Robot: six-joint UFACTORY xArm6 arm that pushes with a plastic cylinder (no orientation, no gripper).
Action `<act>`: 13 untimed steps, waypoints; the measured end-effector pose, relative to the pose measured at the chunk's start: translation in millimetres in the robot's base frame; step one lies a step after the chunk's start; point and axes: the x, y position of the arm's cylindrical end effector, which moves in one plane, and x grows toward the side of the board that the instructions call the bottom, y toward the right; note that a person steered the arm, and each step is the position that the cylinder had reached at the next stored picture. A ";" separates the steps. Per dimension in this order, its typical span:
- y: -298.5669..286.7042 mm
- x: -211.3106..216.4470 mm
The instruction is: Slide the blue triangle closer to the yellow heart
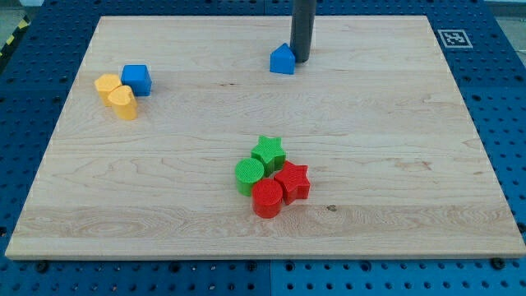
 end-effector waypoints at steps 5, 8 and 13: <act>-104.4 36.8; -133.8 75.2; -38.9 17.6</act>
